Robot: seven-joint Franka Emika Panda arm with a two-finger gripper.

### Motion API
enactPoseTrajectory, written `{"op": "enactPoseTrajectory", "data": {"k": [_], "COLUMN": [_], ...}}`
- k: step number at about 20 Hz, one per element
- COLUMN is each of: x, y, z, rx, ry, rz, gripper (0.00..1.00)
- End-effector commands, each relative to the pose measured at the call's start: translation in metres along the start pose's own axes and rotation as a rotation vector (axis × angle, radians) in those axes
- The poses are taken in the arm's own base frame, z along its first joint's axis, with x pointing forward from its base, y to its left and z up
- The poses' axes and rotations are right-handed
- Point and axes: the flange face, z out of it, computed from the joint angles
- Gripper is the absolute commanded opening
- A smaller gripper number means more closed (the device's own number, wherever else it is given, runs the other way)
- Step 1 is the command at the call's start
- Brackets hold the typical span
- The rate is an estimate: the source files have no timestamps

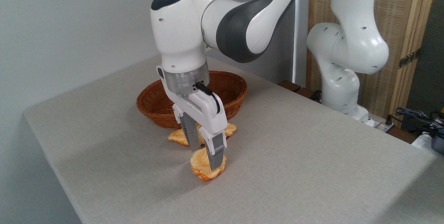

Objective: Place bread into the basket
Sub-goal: 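Close the gripper fingers around the small round bread piece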

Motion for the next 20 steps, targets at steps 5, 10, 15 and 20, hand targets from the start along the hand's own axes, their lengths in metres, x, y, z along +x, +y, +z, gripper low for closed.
{"op": "enactPoseTrajectory", "data": {"k": [5,10,15,20], "x": [0.0023,0.0040,0.0043,0.0053], "y": [-0.0024,-0.0005,0.0004,0.0005], "z": [0.0104,0.0119,0.0128,0.0127], "rx": [0.010,0.027,0.025,0.026], "ry": [-0.014,-0.036,-0.038,-0.037], "rz": [0.022,0.044,0.046,0.048], "gripper": [1.00,0.64,0.57,0.55]}}
